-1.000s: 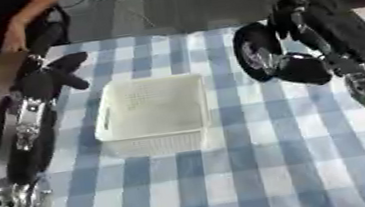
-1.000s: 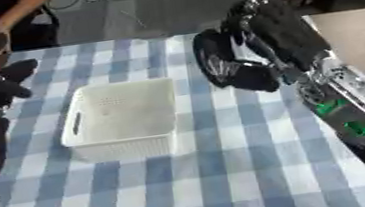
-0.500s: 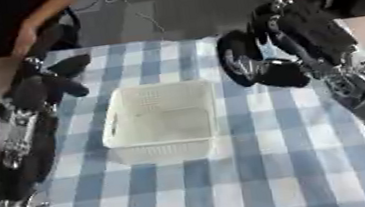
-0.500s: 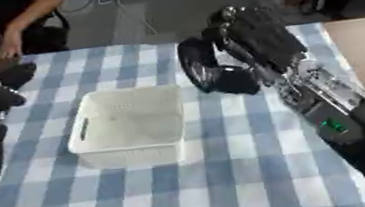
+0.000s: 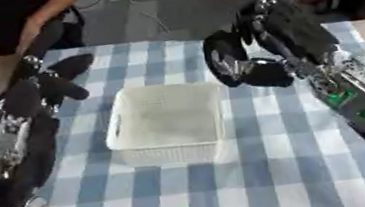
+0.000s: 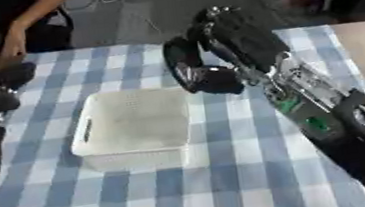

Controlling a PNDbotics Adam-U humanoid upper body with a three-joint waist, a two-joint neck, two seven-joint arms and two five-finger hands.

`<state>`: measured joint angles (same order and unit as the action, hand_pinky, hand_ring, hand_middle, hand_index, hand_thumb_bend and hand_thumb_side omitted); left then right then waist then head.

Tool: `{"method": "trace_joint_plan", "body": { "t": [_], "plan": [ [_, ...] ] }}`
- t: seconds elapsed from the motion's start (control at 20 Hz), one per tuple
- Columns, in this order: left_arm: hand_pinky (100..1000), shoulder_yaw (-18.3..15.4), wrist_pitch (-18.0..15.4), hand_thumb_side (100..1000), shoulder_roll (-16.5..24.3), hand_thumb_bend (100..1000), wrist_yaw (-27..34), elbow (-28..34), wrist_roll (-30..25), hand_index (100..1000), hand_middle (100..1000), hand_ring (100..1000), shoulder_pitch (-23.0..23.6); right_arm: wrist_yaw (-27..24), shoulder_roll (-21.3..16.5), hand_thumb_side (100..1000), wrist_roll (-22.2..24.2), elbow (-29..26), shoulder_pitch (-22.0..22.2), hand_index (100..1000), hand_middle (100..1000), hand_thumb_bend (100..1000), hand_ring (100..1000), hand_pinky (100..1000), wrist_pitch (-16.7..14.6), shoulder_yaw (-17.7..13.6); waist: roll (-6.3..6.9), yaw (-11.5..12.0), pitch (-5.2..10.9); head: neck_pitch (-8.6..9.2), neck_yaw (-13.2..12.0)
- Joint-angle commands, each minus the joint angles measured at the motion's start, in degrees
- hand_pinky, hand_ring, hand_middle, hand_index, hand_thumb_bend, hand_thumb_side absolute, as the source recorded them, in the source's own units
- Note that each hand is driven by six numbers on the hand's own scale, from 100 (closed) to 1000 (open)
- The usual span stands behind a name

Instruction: Pick up objects on the table and place them in the box.

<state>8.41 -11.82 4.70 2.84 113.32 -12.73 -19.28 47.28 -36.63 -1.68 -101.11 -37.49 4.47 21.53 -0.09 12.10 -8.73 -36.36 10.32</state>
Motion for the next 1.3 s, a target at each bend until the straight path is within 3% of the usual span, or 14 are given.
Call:
{"method": "trace_joint_plan", "body": {
  "t": [0.05,0.65,1.2,1.3],
  "plan": [
    [900,0.2,-0.4,868,-0.1,100,0.4,1.3,-0.2,578,1000,787,-0.8,-0.6,-0.4,738,0.1,-1.6,-1.5,424,322,100,269,413,-0.8,-0.1,0.00,0.1,0.58,0.81,0.7],
    [898,0.6,-0.8,864,-0.4,100,0.7,1.3,-1.0,581,1000,786,-1.3,1.7,2.6,761,2.1,-0.6,-2.6,438,343,100,295,417,-5.0,2.9,-0.10,0.8,0.29,0.87,1.1],
    [899,0.9,-0.7,867,-0.8,100,1.3,1.3,-1.7,580,1000,787,-2.0,1.9,4.5,749,1.5,2.9,-2.5,438,344,100,297,419,-6.9,4.1,-0.24,1.4,-0.26,1.25,1.2],
    [899,0.9,-0.7,870,-0.8,100,1.3,1.3,-1.8,580,1000,786,-2.0,1.8,4.6,781,1.3,3.2,-2.3,441,348,100,301,421,-7.4,4.2,-0.23,1.4,-0.28,1.25,1.1]
  ]
}}
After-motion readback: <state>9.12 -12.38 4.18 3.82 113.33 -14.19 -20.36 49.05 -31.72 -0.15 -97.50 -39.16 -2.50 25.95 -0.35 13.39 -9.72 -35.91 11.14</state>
